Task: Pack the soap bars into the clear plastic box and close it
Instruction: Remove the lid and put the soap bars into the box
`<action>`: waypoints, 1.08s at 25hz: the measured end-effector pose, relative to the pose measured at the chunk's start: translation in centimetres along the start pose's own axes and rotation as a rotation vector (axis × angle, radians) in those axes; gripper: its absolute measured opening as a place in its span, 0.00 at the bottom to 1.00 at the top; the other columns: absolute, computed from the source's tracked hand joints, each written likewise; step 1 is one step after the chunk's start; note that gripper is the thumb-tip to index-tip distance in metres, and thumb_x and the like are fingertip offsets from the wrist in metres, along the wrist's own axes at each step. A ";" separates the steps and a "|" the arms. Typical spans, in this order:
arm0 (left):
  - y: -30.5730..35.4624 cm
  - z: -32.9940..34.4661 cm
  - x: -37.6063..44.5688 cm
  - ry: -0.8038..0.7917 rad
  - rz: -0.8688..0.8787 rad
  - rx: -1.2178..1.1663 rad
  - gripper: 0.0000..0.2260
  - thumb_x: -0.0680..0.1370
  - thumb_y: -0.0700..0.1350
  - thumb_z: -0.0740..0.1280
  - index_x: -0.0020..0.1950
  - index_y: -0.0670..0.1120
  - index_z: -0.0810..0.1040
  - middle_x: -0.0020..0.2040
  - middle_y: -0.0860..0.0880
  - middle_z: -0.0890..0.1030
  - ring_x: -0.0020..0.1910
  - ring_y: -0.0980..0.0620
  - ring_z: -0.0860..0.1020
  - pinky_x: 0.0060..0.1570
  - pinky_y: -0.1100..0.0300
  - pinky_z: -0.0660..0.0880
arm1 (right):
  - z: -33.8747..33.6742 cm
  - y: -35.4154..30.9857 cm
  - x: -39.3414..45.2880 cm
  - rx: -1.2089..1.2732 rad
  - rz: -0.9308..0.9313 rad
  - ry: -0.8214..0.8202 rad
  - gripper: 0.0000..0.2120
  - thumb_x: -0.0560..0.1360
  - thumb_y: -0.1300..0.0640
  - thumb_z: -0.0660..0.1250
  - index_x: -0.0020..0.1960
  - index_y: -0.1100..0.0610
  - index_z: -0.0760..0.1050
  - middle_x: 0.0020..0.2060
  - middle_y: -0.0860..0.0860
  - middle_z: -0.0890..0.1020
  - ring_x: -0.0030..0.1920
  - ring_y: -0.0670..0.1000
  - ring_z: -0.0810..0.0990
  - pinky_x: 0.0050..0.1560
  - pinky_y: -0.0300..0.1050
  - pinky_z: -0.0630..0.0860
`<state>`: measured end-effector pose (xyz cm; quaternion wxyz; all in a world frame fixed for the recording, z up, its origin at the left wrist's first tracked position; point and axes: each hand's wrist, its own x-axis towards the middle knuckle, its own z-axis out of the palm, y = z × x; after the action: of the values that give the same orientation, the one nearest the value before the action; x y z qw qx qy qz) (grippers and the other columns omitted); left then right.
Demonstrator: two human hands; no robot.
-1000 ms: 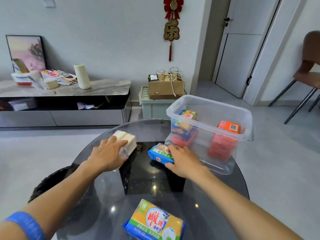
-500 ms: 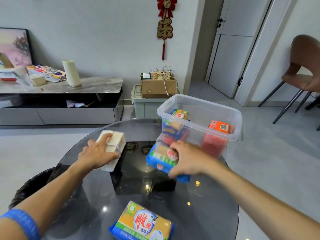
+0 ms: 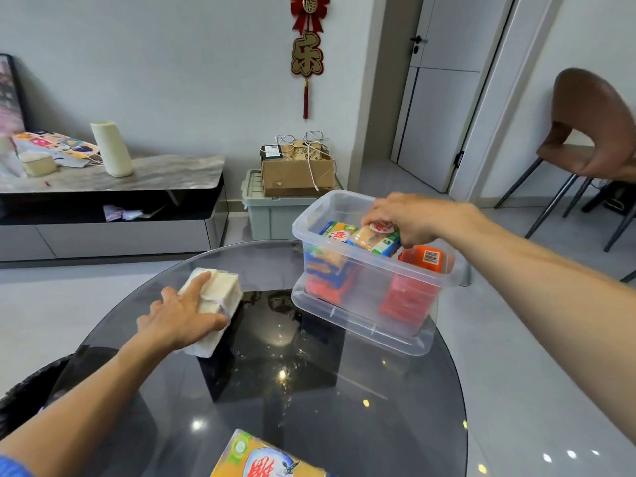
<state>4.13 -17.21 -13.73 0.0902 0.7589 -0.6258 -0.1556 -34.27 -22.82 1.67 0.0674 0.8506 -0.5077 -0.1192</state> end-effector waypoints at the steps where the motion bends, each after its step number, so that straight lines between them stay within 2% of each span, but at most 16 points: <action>1: 0.0 0.0 0.1 0.000 0.010 0.001 0.40 0.58 0.67 0.61 0.69 0.70 0.50 0.54 0.46 0.65 0.54 0.37 0.72 0.53 0.42 0.69 | 1.0 -0.2 0.7 -0.001 -0.027 -0.014 0.34 0.67 0.63 0.72 0.68 0.42 0.68 0.62 0.47 0.73 0.60 0.53 0.70 0.55 0.52 0.72; 4: 0.0 0.4 0.0 0.004 0.027 0.012 0.42 0.56 0.68 0.60 0.69 0.71 0.51 0.53 0.47 0.65 0.52 0.39 0.72 0.52 0.43 0.71 | 3.5 -0.9 1.9 0.103 -0.062 -0.145 0.32 0.70 0.64 0.71 0.69 0.42 0.68 0.68 0.48 0.71 0.65 0.55 0.70 0.63 0.52 0.69; 6: 0.2 0.6 -0.1 0.025 0.037 0.005 0.42 0.56 0.69 0.60 0.69 0.70 0.51 0.53 0.47 0.64 0.49 0.41 0.70 0.51 0.43 0.71 | 3.5 -1.5 1.5 0.302 0.038 -0.159 0.29 0.72 0.66 0.67 0.68 0.44 0.71 0.68 0.49 0.72 0.63 0.55 0.72 0.62 0.52 0.71; 8: 1.1 0.7 -0.7 0.033 0.067 -0.003 0.41 0.59 0.69 0.62 0.70 0.68 0.52 0.54 0.45 0.66 0.50 0.41 0.69 0.51 0.43 0.71 | 2.0 -2.5 0.5 0.430 0.157 0.116 0.23 0.71 0.67 0.65 0.62 0.50 0.77 0.63 0.52 0.77 0.60 0.55 0.74 0.57 0.46 0.71; 10: 2.3 0.9 -1.8 0.044 0.114 -0.008 0.39 0.63 0.67 0.65 0.71 0.67 0.54 0.58 0.43 0.68 0.54 0.39 0.71 0.52 0.44 0.71 | 0.7 -5.9 -1.7 0.484 0.243 0.564 0.14 0.70 0.64 0.65 0.53 0.53 0.79 0.53 0.54 0.81 0.53 0.56 0.77 0.50 0.46 0.71; 11: 2.8 0.9 -2.5 0.051 0.125 -0.032 0.38 0.65 0.66 0.67 0.71 0.66 0.55 0.59 0.43 0.69 0.56 0.38 0.71 0.52 0.44 0.71 | 0.8 -8.9 -3.3 0.518 0.210 0.735 0.10 0.70 0.61 0.63 0.49 0.54 0.79 0.48 0.53 0.82 0.49 0.56 0.78 0.47 0.46 0.73; 12: 3.0 0.6 -3.2 0.060 0.121 -0.083 0.37 0.65 0.65 0.68 0.71 0.66 0.57 0.59 0.43 0.70 0.56 0.38 0.72 0.54 0.44 0.73 | 1.7 -12.4 -5.1 0.541 0.127 0.802 0.08 0.70 0.58 0.62 0.46 0.54 0.78 0.45 0.51 0.82 0.46 0.55 0.78 0.45 0.47 0.74; 13: 3.3 0.2 -3.6 0.067 0.111 -0.154 0.36 0.65 0.64 0.69 0.70 0.66 0.58 0.58 0.43 0.70 0.55 0.38 0.72 0.54 0.44 0.74 | 3.1 -16.3 -7.0 0.558 0.034 0.752 0.08 0.70 0.53 0.62 0.46 0.53 0.77 0.44 0.50 0.82 0.45 0.54 0.78 0.44 0.49 0.75; 14: 3.4 -0.6 -4.0 0.073 0.100 -0.232 0.36 0.64 0.64 0.70 0.69 0.67 0.59 0.58 0.43 0.71 0.55 0.39 0.73 0.55 0.43 0.74 | 4.9 -20.3 -8.8 0.574 -0.049 0.598 0.12 0.70 0.47 0.62 0.50 0.51 0.75 0.46 0.49 0.81 0.46 0.53 0.77 0.45 0.51 0.75; 16: 3.7 -2.7 -4.4 0.094 0.112 -0.378 0.36 0.62 0.63 0.70 0.68 0.67 0.61 0.59 0.43 0.72 0.55 0.39 0.74 0.55 0.43 0.76 | 7.7 -27.3 -11.5 0.561 -0.144 0.131 0.29 0.68 0.34 0.62 0.64 0.48 0.66 0.57 0.49 0.77 0.53 0.55 0.73 0.51 0.55 0.73; 17: 3.8 -4.1 -4.5 0.113 0.127 -0.439 0.36 0.61 0.63 0.71 0.67 0.67 0.62 0.60 0.44 0.72 0.54 0.39 0.75 0.55 0.43 0.76 | 8.5 -29.6 -12.1 0.498 -0.157 -0.006 0.35 0.67 0.34 0.64 0.67 0.49 0.61 0.59 0.50 0.75 0.55 0.57 0.71 0.53 0.57 0.71; 18: 4.1 -5.5 -4.7 0.137 0.144 -0.486 0.36 0.61 0.62 0.71 0.67 0.68 0.63 0.60 0.44 0.72 0.54 0.40 0.75 0.54 0.44 0.76 | 8.8 -30.9 -12.2 0.442 -0.153 -0.033 0.36 0.67 0.37 0.67 0.68 0.52 0.58 0.59 0.52 0.73 0.56 0.58 0.71 0.54 0.57 0.70; 20: 4.8 -8.0 -5.0 0.173 0.181 -0.565 0.34 0.61 0.62 0.72 0.65 0.70 0.64 0.60 0.45 0.73 0.53 0.41 0.76 0.53 0.45 0.77 | 7.9 -30.3 -11.7 0.474 -0.123 0.028 0.34 0.68 0.44 0.70 0.67 0.55 0.59 0.57 0.54 0.74 0.55 0.58 0.71 0.53 0.56 0.72; 22: 5.8 -9.6 -5.4 0.181 0.228 -0.644 0.32 0.60 0.61 0.73 0.62 0.72 0.66 0.61 0.45 0.74 0.53 0.43 0.77 0.53 0.46 0.77 | 6.0 -26.5 -11.4 0.614 -0.093 0.070 0.34 0.68 0.47 0.71 0.67 0.54 0.61 0.56 0.52 0.75 0.55 0.57 0.72 0.53 0.55 0.73; 24: 6.9 -10.3 -5.6 0.203 0.276 -0.718 0.31 0.60 0.60 0.73 0.61 0.72 0.67 0.61 0.46 0.75 0.54 0.45 0.78 0.55 0.47 0.77 | 2.8 -20.8 -11.5 0.730 -0.043 0.161 0.37 0.64 0.48 0.72 0.70 0.50 0.62 0.58 0.48 0.75 0.55 0.52 0.73 0.54 0.51 0.74; 27: 8.9 -10.4 -5.7 0.237 0.333 -0.780 0.30 0.62 0.57 0.73 0.61 0.71 0.68 0.60 0.50 0.76 0.54 0.49 0.78 0.55 0.49 0.77 | -2.5 -11.6 -10.9 0.733 0.022 0.427 0.39 0.58 0.49 0.71 0.68 0.39 0.64 0.55 0.46 0.77 0.49 0.46 0.75 0.47 0.41 0.72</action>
<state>-1.42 -14.04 -0.37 0.4649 0.5694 -0.6194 -0.2756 -28.77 -7.73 2.85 -0.1347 0.8183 -0.5003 0.2489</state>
